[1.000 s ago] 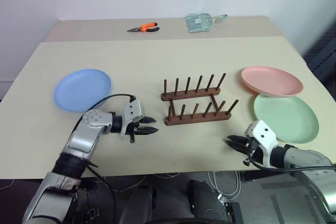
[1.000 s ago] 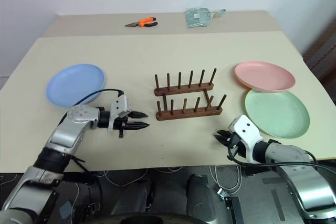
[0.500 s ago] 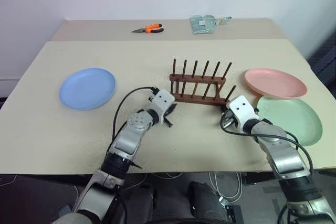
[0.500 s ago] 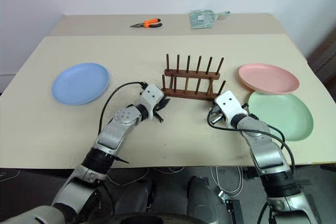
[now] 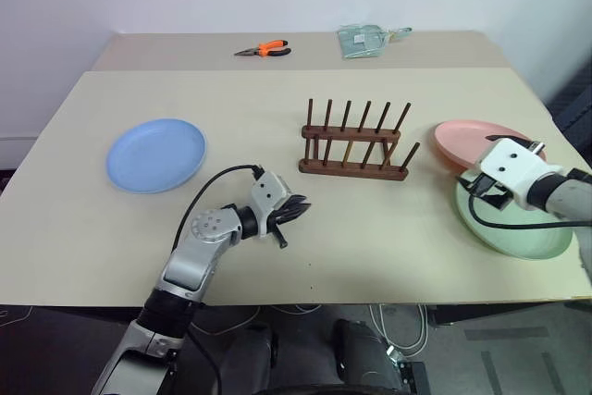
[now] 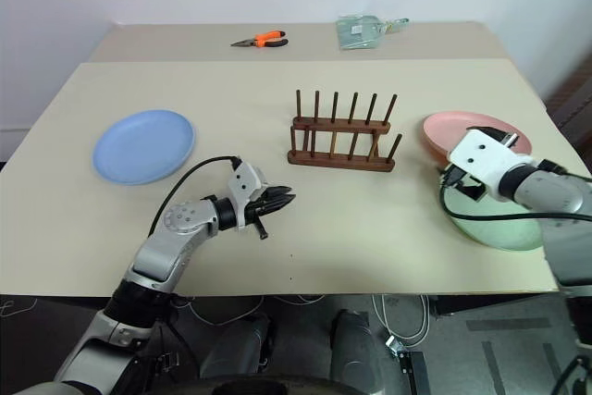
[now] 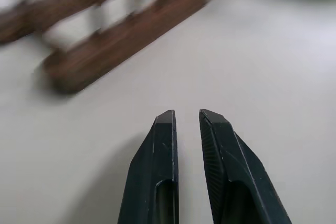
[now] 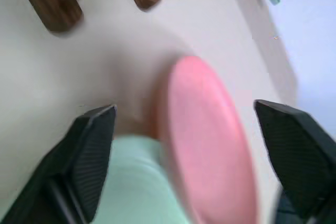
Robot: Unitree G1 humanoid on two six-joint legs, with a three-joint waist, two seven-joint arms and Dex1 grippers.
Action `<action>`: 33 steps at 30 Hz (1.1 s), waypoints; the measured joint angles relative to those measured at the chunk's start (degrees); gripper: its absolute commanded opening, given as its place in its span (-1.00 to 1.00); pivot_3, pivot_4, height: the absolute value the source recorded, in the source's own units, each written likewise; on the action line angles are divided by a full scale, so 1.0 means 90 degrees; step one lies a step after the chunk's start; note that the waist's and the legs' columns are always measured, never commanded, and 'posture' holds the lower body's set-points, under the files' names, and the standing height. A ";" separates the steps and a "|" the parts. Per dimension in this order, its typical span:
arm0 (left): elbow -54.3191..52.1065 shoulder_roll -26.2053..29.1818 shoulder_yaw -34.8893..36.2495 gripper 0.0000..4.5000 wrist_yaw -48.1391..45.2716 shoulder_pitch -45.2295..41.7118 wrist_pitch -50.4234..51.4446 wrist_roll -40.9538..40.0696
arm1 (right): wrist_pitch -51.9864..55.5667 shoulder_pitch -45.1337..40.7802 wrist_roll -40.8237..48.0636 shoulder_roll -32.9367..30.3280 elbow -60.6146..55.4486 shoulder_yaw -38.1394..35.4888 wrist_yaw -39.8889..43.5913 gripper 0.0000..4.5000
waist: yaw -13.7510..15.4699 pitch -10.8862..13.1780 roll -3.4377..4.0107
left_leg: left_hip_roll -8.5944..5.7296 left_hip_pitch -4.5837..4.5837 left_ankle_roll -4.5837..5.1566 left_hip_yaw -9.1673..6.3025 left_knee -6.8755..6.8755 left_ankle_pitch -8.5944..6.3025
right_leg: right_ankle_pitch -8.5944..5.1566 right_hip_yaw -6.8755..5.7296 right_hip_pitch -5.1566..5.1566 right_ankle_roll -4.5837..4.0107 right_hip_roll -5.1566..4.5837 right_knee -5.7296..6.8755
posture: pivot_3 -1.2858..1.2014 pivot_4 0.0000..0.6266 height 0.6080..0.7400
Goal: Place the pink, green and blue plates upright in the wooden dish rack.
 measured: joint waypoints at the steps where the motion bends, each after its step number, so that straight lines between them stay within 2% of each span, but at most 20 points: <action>1: -0.0123 0.0005 -0.0003 -0.70 -0.0090 -0.0018 0.0065 -0.0120 | -0.0219 -0.0137 -0.0216 -0.0023 0.0366 0.0198 -0.0037 0.92 | -0.0004 0.0000 0.0000 | -0.0001 0.0000 0.0000 0.0002 0.0001 0.0000 | 0.0000 0.0001 0.0000 -0.0001 0.0000 0.0000 | 0.03 -0.52 1.00; 2: -0.0221 0.0001 -0.0008 -0.70 -0.0150 -0.0040 0.0140 -0.0213 | -0.0375 -0.0235 -0.0404 -0.0024 0.0702 0.0351 -0.0078 0.92 | -0.0005 0.0001 0.0002 | -0.0001 0.0000 0.0000 0.0003 0.0000 0.0000 | 0.0001 0.0002 -0.0001 -0.0002 0.0000 0.0000 | 0.03 -0.52 1.00; 3: -0.0322 0.0004 -0.0006 -0.70 -0.0207 -0.0056 0.0213 -0.0307 | -0.0547 -0.0387 -0.0584 -0.0022 0.1106 0.0541 -0.0147 0.82 | -0.0008 0.0002 0.0004 | -0.0001 -0.0001 0.0000 0.0005 0.0000 0.0000 | 0.0002 0.0003 -0.0003 -0.0003 -0.0001 0.0000 | 0.03 -0.52 1.00; 6: -0.0646 -0.0016 0.0004 -0.70 -0.0282 -0.0109 0.0448 -0.0622 | -0.1139 -0.0840 -0.1086 -0.0017 0.2312 0.0963 -0.0449 0.36 | -0.0020 0.0005 0.0012 | -0.0002 -0.0002 0.0001 0.0008 -0.0003 0.0000 | 0.0015 0.0007 -0.0007 -0.0025 -0.0001 0.0000 | 0.03 -0.52 1.00; 9: -0.0882 0.0012 0.0033 -0.70 -0.0242 -0.0132 0.0583 -0.0778 | -0.1605 -0.1086 -0.1329 -0.0010 0.2972 0.1148 -0.0631 -0.34 | -0.0030 0.0004 0.0013 | -0.0002 -0.0001 0.0001 0.0008 -0.0004 0.0000 | 0.0016 0.0009 -0.0007 -0.0025 0.0000 0.0001 | 0.03 -0.52 1.00; 12: -0.1062 0.0096 0.0037 -0.70 -0.0179 -0.0056 0.0670 -0.0832 | -0.1891 -0.1125 -0.1375 -0.0004 0.3066 0.1186 -0.0691 -0.98 | -0.0041 0.0004 0.0014 | -0.0002 0.0000 0.0001 0.0008 -0.0004 0.0000 | 0.0015 0.0011 -0.0006 -0.0024 0.0000 0.0000 | 0.03 -0.52 1.00; 17: -0.1124 0.0255 0.0028 -0.70 -0.0089 0.0057 0.0704 -0.0828 | -0.1908 -0.0876 -0.1291 -0.0021 0.2345 0.0959 -0.0648 -0.98 | -0.0035 0.0006 0.0019 | -0.0003 0.0000 0.0001 0.0008 -0.0004 0.0001 | 0.0015 0.0014 -0.0005 -0.0024 0.0001 0.0001 | 0.03 -0.52 1.00; 19: -0.1116 0.0324 0.0030 -0.70 -0.0070 0.0058 0.0701 -0.0822 | -0.1583 -0.0793 -0.0792 0.0055 0.1762 0.0487 -0.0526 -0.98 | -0.0024 0.0009 0.0025 | -0.0003 -0.0002 0.0001 0.0008 -0.0002 0.0001 | 0.0015 0.0016 -0.0006 -0.0023 0.0001 0.0000 | 0.03 -0.52 1.00; 21: -0.1103 0.0357 0.0039 -0.70 -0.0056 0.0056 0.0688 -0.0820 | -0.0810 -0.0915 0.0217 0.0527 0.1083 -0.0234 -0.0463 -0.98 | -0.0035 0.0014 0.0013 | 0.0002 0.0003 0.0002 0.0002 -0.0002 0.0000 | 0.0016 0.0015 -0.0001 -0.0024 0.0007 0.0000 | 0.03 -0.52 1.00; 23: -0.1002 0.0343 0.0036 -0.70 -0.0060 0.0033 0.0675 -0.0821 | 0.0682 -0.1341 0.2186 0.1510 -0.0012 -0.1134 -0.0560 -0.98 | -0.0079 0.0015 0.0014 | 0.0007 0.0003 0.0002 -0.0012 -0.0005 0.0000 | 0.0018 0.0016 -0.0002 -0.0028 0.0012 0.0004 | 0.03 -0.52 1.00; 27: -0.0850 0.0399 0.0046 -0.70 -0.0105 -0.0009 0.0611 -0.0820 | 0.2841 -0.1683 0.5056 0.2410 -0.1553 -0.1978 -0.1131 -0.98 | 0.0017 0.0015 0.0015 | 0.0003 -0.0003 0.0002 -0.0021 -0.0004 0.0000 | 0.0017 0.0003 -0.0003 -0.0029 0.0009 0.0001 | 0.03 -0.52 1.00; 30: -0.0743 0.0460 0.0093 -0.70 -0.0127 -0.0037 0.0529 -0.0820 | 0.3722 -0.1659 0.6134 0.2854 -0.2122 -0.2026 -0.1790 -0.98 | 0.0034 0.0015 0.0016 | -0.0002 -0.0010 0.0002 -0.0023 -0.0001 0.0000 | 0.0016 0.0003 -0.0003 -0.0030 0.0003 -0.0004 | 0.03 -0.52 1.00; 33: -0.0735 0.0469 0.0133 -0.70 -0.0131 -0.0062 0.0510 -0.0822 | 0.4161 -0.1564 0.6507 0.2911 -0.2253 -0.2012 -0.2208 -0.98 | 0.0018 0.0015 0.0016 | -0.0004 -0.0010 0.0002 -0.0016 -0.0001 0.0000 | 0.0016 0.0005 -0.0004 -0.0029 0.0001 -0.0008 | 0.03 -0.52 1.00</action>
